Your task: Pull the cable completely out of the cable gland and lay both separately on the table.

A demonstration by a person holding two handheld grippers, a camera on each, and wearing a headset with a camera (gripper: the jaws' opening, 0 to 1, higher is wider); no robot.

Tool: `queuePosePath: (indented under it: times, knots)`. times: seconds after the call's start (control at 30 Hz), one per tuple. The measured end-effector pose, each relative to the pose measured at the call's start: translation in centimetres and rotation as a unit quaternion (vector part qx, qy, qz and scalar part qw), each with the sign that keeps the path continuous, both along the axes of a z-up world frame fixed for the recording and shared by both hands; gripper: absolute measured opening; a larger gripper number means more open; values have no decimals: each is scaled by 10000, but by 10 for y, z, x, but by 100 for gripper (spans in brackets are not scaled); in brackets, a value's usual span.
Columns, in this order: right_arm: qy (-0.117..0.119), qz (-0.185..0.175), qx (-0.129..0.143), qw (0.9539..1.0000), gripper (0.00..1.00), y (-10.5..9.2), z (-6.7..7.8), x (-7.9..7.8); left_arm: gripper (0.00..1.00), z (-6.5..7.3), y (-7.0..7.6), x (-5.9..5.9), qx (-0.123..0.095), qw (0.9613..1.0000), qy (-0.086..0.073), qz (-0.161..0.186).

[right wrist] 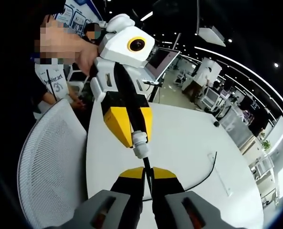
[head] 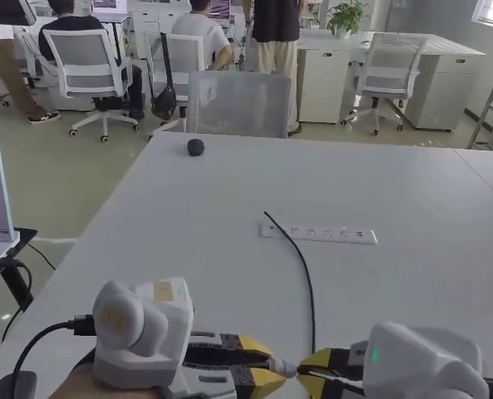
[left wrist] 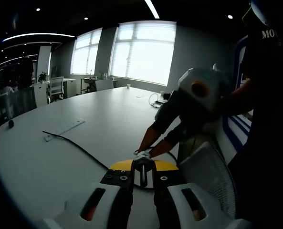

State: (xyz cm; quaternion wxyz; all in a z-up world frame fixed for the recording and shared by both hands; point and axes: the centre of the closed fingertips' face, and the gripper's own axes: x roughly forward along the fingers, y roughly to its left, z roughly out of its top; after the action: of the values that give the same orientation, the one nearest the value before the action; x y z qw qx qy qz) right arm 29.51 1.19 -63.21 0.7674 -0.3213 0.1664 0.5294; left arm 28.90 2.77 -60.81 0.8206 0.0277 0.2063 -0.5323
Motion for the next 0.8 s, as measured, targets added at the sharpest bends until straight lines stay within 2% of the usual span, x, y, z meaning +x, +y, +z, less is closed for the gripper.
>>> queuePosePath:
  times: [0.6,0.7,0.8]
  knots:
    - [404,-432,-156,9981,0,-28,-27,9,15,1,2,-1,-38,10000,-9,79]
    - [532,-512,-129,9972,0,-32,-34,8,15,-1,2,-1,-24,10000,-5,69]
    - [722,-636,11,9954,0,-32,-38,7,15,-2,2,-1,-4,10000,-4,71]
